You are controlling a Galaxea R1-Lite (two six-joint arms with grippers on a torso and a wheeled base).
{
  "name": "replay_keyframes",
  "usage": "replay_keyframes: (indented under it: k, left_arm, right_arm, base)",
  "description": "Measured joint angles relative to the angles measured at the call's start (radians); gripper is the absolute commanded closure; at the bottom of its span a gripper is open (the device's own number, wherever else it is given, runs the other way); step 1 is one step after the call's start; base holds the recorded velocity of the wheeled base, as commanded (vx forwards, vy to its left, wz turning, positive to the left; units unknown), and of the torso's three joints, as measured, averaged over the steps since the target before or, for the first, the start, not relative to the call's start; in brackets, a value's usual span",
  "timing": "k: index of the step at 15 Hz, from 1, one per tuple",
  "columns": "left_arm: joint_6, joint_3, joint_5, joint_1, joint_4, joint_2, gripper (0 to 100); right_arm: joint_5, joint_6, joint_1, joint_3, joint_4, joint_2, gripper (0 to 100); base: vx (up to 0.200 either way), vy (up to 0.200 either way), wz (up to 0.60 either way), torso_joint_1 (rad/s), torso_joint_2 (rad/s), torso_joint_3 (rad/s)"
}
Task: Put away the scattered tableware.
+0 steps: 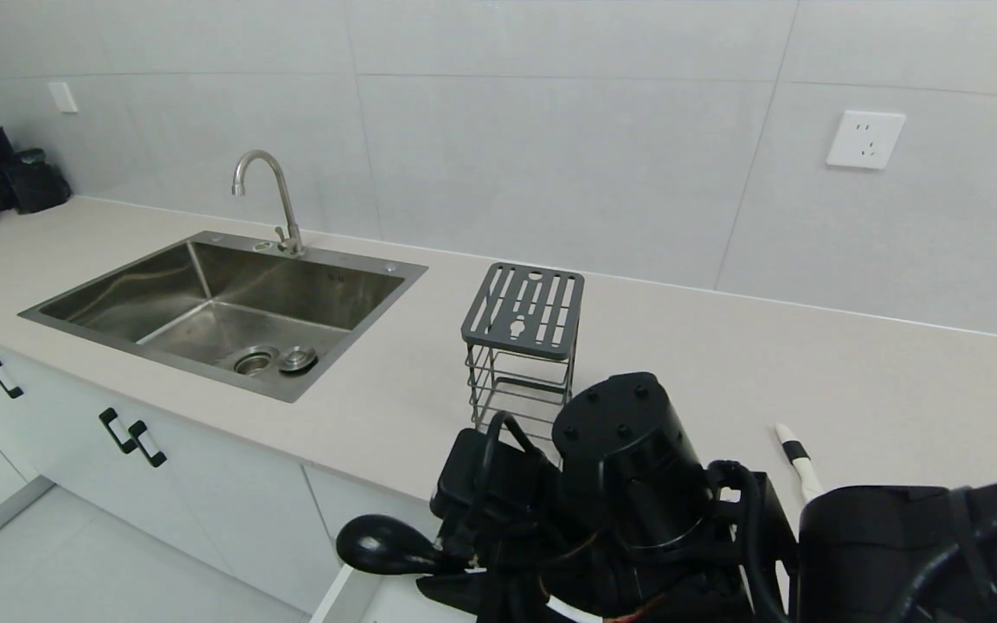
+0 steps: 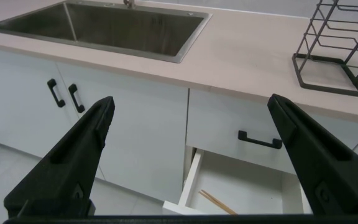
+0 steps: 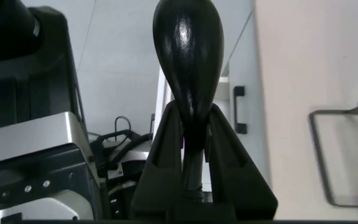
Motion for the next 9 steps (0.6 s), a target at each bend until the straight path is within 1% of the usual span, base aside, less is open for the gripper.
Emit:
replay_keyframes:
  k: [2,4,6,8,9]
  left_arm:
    - [0.000,0.000,0.001,0.000,0.000,0.000,0]
    - [0.000,0.000,0.000,0.000,-0.001,0.000,0]
    - [0.000,0.000,0.000,0.000,0.000,0.000,0]
    - [0.000,0.000,0.000,0.000,0.000,0.000,0]
    - [0.000,0.000,0.000,0.000,-0.002,0.000,0]
  right_arm:
    - [-0.005,0.027,0.035,0.011,0.000,0.004,100]
    - [-0.047,0.033,0.061,0.021,-0.001,0.014,100]
    - [-0.082,0.049,0.090,0.019,0.000,0.037,100]
    - [-0.084,0.063,0.109,0.016,-0.001,0.055,100]
    - [-0.084,0.066,0.112,0.016,-0.001,0.062,100]
  base:
    - [0.000,0.000,0.00,-0.034,0.07,0.031]
    - [0.000,0.000,0.00,-0.122,0.24,0.115]
    - [0.000,0.000,0.00,-0.066,0.14,0.066]
    - [0.000,0.000,0.00,0.000,0.00,0.000]
    - [0.000,0.000,0.00,-0.100,0.18,0.090]
